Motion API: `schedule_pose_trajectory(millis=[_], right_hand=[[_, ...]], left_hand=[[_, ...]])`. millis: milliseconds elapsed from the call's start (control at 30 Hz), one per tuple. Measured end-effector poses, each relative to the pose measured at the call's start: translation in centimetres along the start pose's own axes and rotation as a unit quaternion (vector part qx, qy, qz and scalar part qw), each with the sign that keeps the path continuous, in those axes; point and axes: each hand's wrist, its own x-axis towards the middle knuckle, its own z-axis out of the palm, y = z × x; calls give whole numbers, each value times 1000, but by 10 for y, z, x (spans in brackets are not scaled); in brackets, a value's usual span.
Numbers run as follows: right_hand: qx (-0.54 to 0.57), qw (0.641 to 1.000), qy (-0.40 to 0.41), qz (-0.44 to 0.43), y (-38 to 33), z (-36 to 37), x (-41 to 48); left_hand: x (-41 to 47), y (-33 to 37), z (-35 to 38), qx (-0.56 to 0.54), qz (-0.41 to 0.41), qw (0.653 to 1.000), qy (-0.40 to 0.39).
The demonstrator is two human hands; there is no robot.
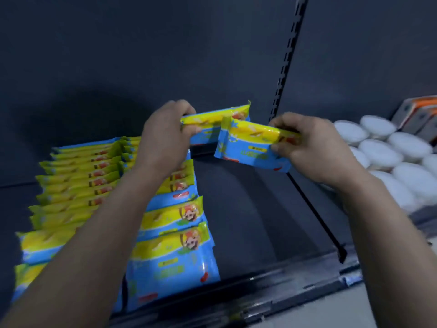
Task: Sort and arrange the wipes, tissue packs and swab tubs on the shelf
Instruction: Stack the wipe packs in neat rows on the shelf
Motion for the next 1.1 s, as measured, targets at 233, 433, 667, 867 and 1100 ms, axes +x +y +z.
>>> schedule_pose_trajectory(millis=[233, 433, 667, 867, 1100], right_hand=[[42, 996, -71, -16, -62, 25, -58], [5, 986, -159, -43, -93, 53, -86], [-6, 972, -220, -79, -106, 81, -100], [-19, 974, -205, -91, -102, 96, -112], [-193, 951, -203, -127, -107, 108, -116]], left_hand=[[-81, -16, -86, -18, -27, 999, -36], [-147, -37, -141, 20, -92, 994, -56], [-209, -46, -168, 55, -179, 978, -92], [-237, -47, -162, 85, -232, 966, -80], [-233, -65, -160, 150, -204, 957, -142]])
